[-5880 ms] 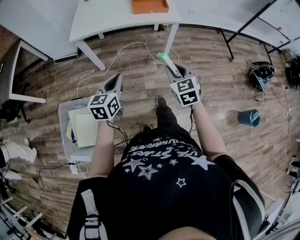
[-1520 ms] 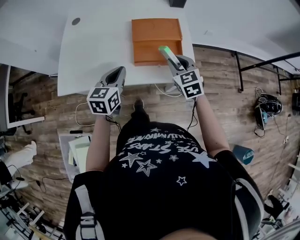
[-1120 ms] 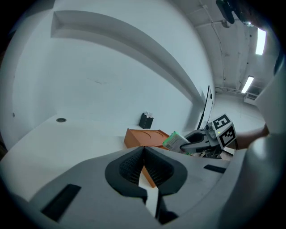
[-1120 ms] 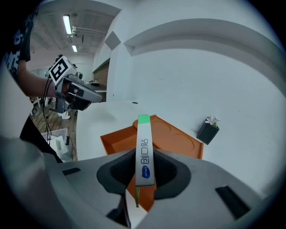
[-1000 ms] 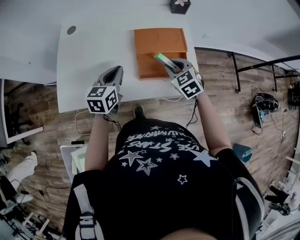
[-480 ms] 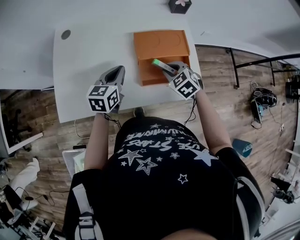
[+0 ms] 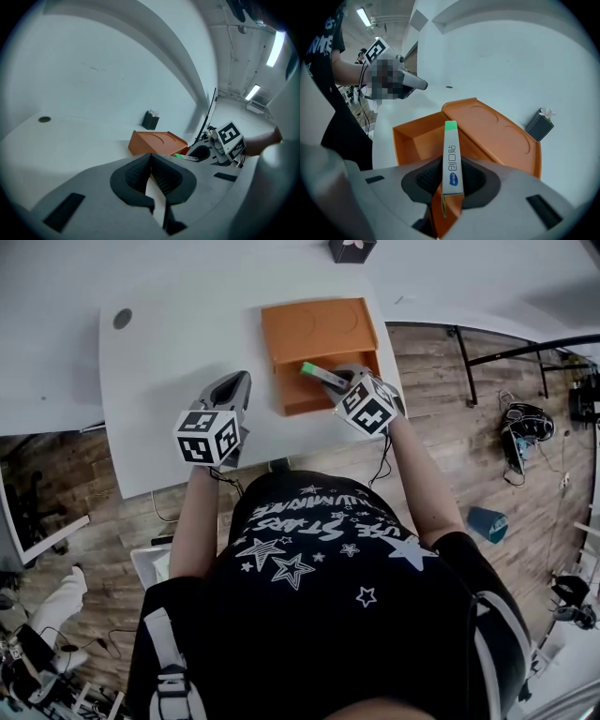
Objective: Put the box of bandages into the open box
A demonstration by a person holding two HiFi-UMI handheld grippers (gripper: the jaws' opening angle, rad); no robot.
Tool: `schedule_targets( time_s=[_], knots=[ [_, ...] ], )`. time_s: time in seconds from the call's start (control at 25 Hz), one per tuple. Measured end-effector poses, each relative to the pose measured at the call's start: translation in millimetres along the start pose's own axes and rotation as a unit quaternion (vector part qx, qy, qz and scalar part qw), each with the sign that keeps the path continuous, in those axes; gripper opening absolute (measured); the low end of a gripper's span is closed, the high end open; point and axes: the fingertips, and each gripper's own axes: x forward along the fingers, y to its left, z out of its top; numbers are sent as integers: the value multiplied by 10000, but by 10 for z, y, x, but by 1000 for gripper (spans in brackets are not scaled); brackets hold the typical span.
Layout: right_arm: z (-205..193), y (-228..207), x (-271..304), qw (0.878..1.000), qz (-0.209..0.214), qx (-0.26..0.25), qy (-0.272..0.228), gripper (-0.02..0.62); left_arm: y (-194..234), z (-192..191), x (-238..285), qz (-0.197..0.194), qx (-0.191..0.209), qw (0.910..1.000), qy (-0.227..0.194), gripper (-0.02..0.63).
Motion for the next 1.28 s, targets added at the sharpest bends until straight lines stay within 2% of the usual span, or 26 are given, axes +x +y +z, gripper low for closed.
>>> schedule_targets(
  time_s=[0.28, 0.56, 0.96, 1.28],
  knots=[
    [-11, 39, 29, 10000, 74, 6, -62, 116, -4, 11, 68, -97, 56, 9999, 30, 20],
    [-28, 48, -51, 9998, 38, 124, -125, 176, -50, 22, 62, -114, 95, 9999, 22, 20],
    [-37, 7, -339, 9977, -413, 217, -497, 190, -265, -16, -92, -40, 181, 9998, -80, 20],
    [-30, 62, -716, 9922, -700, 293, -985, 190, -500, -36, -325, 177, 227, 9992, -288, 20]
  ],
)
